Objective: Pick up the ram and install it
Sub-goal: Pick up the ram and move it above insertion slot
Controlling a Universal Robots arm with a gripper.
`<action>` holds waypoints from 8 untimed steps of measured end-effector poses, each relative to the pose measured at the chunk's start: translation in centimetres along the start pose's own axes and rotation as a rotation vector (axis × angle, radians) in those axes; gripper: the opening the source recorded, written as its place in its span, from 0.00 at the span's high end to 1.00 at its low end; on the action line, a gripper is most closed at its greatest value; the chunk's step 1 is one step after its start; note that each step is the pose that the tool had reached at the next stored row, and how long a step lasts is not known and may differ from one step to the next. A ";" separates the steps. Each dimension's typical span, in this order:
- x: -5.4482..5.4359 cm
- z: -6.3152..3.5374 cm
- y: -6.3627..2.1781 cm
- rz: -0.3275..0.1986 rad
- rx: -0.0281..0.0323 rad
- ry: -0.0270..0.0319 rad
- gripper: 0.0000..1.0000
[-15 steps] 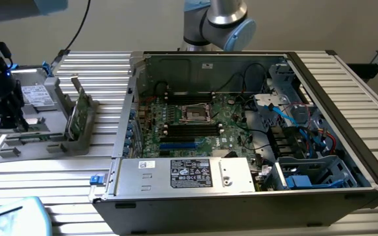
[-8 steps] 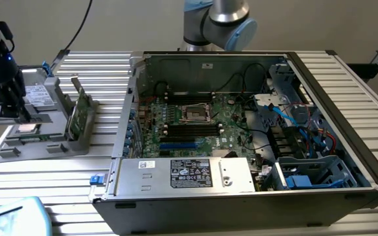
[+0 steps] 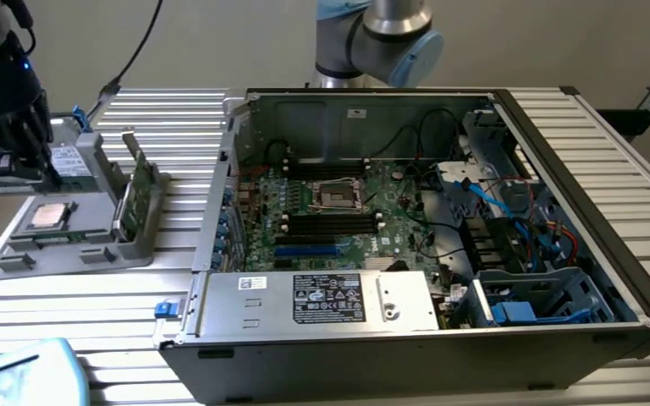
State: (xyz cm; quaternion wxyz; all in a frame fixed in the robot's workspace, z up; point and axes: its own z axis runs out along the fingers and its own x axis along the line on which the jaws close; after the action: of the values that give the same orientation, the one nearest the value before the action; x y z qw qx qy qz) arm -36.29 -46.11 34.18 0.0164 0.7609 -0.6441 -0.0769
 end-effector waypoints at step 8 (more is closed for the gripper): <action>0.2 -2.60 -2.27 -0.003 -0.0026 -0.0222 0.86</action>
State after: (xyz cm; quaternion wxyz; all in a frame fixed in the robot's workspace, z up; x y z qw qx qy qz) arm -33.67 -46.16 36.44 0.0101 0.7608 -0.6432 -0.0862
